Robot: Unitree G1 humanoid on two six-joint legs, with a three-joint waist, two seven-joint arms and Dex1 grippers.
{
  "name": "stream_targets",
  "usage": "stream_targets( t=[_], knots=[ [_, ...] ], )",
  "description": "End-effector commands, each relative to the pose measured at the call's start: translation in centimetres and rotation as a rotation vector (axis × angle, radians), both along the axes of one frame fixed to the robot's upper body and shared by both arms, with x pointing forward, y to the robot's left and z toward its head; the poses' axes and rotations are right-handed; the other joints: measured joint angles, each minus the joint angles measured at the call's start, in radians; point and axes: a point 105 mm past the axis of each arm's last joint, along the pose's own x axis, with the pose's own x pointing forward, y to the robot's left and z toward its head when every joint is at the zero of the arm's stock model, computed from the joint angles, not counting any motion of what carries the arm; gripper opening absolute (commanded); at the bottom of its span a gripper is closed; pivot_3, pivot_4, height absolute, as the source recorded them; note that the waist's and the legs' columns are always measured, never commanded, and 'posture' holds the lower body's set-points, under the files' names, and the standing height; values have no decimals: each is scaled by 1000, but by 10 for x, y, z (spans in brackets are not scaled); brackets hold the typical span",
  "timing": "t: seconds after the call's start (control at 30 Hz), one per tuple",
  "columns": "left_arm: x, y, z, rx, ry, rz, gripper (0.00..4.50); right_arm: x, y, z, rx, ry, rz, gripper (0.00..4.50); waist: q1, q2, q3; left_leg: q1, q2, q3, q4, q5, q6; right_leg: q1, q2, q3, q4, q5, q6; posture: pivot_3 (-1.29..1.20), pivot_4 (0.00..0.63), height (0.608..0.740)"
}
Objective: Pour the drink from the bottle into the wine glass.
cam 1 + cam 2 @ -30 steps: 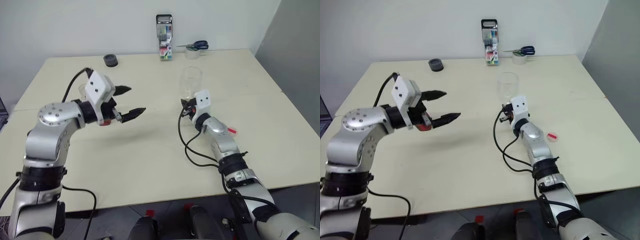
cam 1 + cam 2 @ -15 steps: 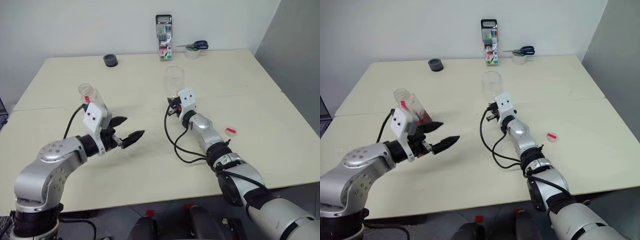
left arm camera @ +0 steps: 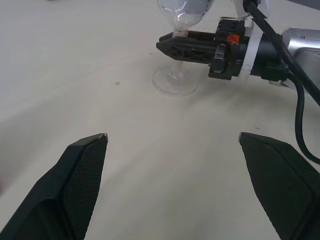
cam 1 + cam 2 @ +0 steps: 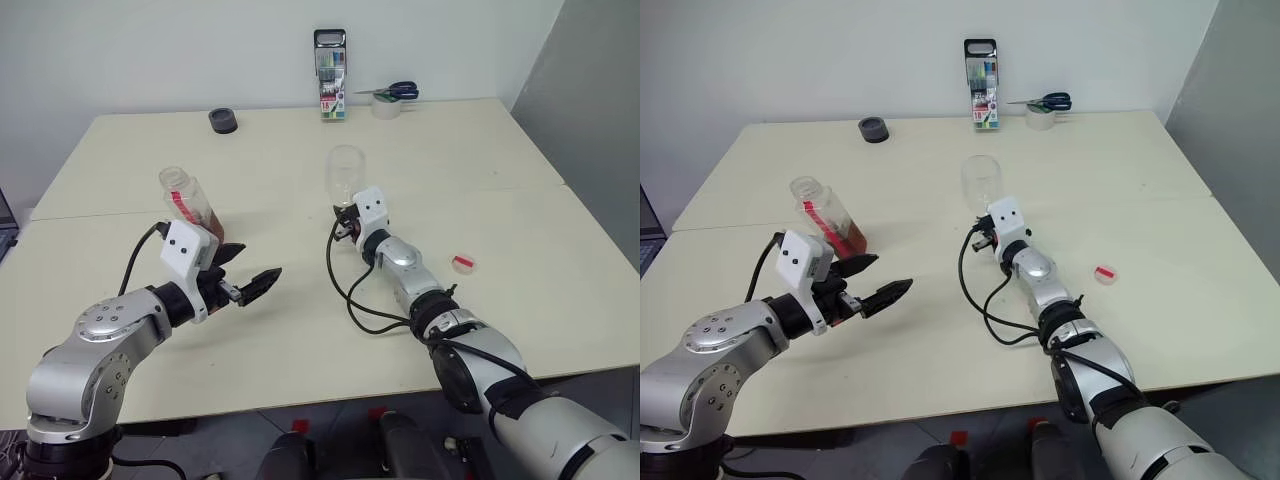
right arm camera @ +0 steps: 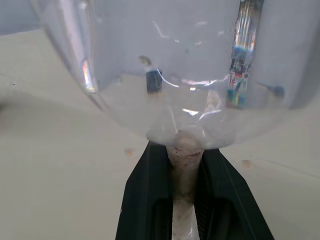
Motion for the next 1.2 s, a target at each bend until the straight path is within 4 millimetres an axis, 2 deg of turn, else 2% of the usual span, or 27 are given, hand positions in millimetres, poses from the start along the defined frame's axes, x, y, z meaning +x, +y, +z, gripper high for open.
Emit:
stream_targets(
  t=[0.03, 0.4, 0.63, 0.83, 1.0, 1.2],
  knots=[
    [-4, -5, 9, 21, -52, -30, 4500, 0, 2, 9, 50, -26, -5, 244, 0, 0, 0, 0, 0, 0, 0, 0, 0, 0, 0, 0, 0, 0, 0, 0, 150, 740],
    [0, -5, 10, 34, -61, -50, 4500, 0, -5, -2, 37, -3, -34, 244, 0, 0, 0, 0, 0, 0, 0, 0, 0, 0, 0, 0, 1, 0, 0, 0, 150, 740],
    [2, -5, 12, 36, -69, -53, 4500, -5, 3, -2, 44, -13, 15, 2553, -1, 0, 0, 0, 0, 0, 0, 0, 0, 0, 0, 0, 1, 0, 0, 0, 150, 740],
    [4, -5, 11, 37, -72, -48, 4500, -7, 0, -7, 29, -15, 15, 4476, -1, 0, 0, 0, 0, 0, 0, 0, 0, 0, 0, 0, 1, 0, 0, 0, 150, 740],
    [16, 11, 14, 29, -109, 52, 4500, -10, -21, -19, 11, -18, 3, 4476, 2, 0, 0, 0, 0, 0, 0, 0, 0, 0, 0, 0, 1, 0, 0, 0, 150, 740],
    [26, 29, 12, -11, -135, 172, 4500, -29, -71, -22, -47, -73, -1, 4476, 11, 0, 0, 1, 0, -1, 1, 0, 0, 2, 0, -1, 0, 0, 0, 0, 150, 740]
  ],
)
